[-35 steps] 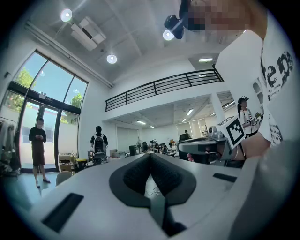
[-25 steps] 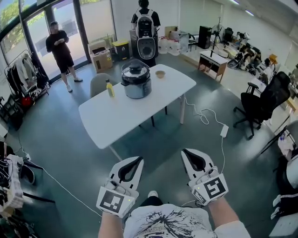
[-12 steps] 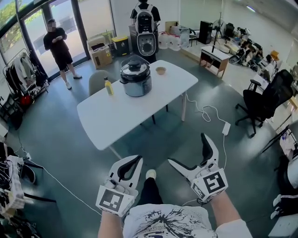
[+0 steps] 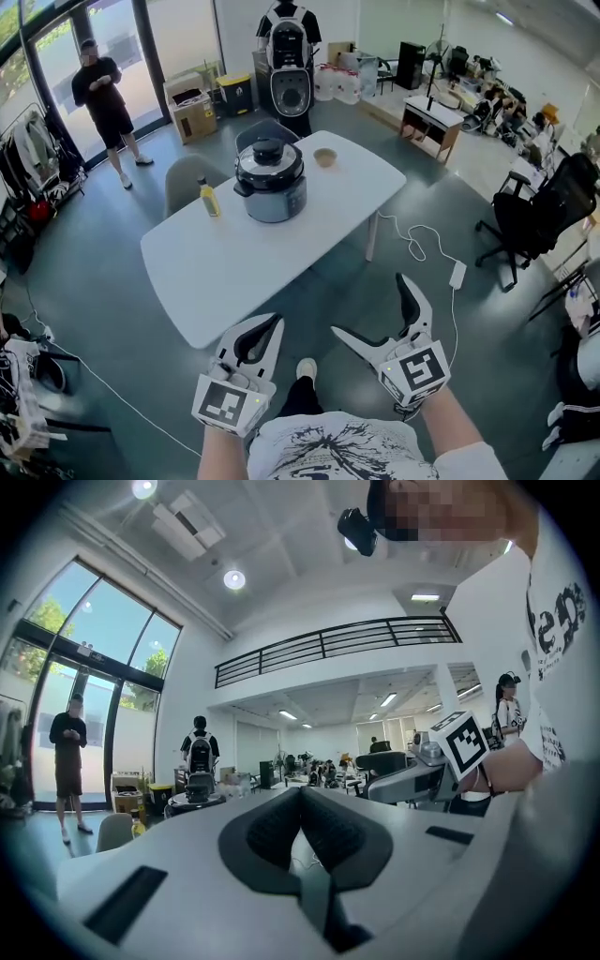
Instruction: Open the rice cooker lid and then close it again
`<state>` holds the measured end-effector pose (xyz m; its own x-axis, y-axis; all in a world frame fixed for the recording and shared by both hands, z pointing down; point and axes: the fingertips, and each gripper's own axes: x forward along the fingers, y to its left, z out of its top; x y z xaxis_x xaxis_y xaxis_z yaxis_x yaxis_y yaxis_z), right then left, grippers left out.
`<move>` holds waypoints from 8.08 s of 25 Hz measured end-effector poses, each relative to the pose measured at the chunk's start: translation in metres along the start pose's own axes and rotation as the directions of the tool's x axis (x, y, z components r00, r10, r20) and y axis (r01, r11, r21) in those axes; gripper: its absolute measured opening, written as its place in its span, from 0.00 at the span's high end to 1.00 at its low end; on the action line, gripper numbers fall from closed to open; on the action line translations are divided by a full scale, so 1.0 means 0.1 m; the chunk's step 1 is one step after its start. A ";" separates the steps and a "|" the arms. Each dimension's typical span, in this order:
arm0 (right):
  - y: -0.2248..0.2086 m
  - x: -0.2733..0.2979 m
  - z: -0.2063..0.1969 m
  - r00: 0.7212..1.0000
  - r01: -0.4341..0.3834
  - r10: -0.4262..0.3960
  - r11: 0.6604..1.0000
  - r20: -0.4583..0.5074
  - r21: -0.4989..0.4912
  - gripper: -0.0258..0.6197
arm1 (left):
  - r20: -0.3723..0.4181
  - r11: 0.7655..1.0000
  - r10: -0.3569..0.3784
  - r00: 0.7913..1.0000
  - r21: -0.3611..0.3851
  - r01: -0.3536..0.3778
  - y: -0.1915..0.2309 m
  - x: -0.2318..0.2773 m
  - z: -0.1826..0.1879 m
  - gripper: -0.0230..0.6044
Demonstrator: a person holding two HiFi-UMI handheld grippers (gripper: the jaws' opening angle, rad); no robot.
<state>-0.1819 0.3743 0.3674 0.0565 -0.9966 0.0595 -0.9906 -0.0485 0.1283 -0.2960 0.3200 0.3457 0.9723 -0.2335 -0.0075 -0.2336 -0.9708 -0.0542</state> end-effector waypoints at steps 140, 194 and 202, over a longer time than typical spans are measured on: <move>-3.27 4.42 -1.15 0.511 -0.601 0.562 0.775 -0.651 0.196 0.51 | -0.069 0.853 0.522 0.850 0.011 -0.523 2.13 4.20 -0.33 0.94; -2.14 7.62 -0.99 0.355 -0.824 0.681 0.552 -0.640 0.129 0.50 | -0.114 0.657 0.751 0.650 0.036 -0.753 5.00 4.36 -0.72 0.94; -2.02 7.64 -1.06 0.345 -0.830 0.673 0.545 -0.654 0.122 0.50 | -0.114 0.662 0.747 0.655 0.034 -0.749 5.03 4.32 -0.79 0.94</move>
<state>0.0749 -0.3703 0.4919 -0.5654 -0.3335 0.7544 -0.6018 0.7923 -0.1007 0.0062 -0.2732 0.3940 0.4614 -0.8845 0.0689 -0.8827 -0.4655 -0.0642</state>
